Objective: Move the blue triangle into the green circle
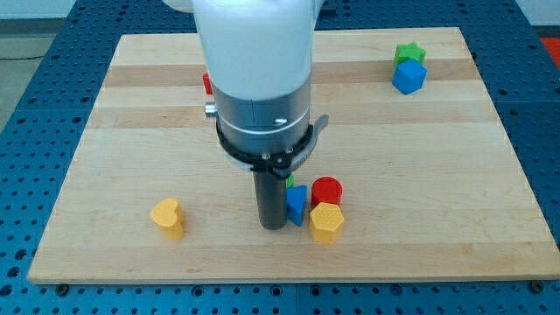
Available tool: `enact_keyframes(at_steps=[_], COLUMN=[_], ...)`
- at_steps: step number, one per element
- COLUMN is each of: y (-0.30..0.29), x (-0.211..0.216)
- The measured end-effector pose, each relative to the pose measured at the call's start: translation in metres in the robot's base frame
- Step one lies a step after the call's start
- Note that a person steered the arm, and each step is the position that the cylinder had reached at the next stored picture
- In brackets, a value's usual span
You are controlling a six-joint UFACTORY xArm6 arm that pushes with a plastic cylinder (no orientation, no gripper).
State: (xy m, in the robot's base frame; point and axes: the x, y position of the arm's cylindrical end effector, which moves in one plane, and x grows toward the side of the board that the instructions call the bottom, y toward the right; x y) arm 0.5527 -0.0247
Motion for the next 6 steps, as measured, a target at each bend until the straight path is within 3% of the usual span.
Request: enact_keyframes(at_steps=[3,4,6], y=[0.0,0.0,0.004], x=[-0.067,-0.068,0.021])
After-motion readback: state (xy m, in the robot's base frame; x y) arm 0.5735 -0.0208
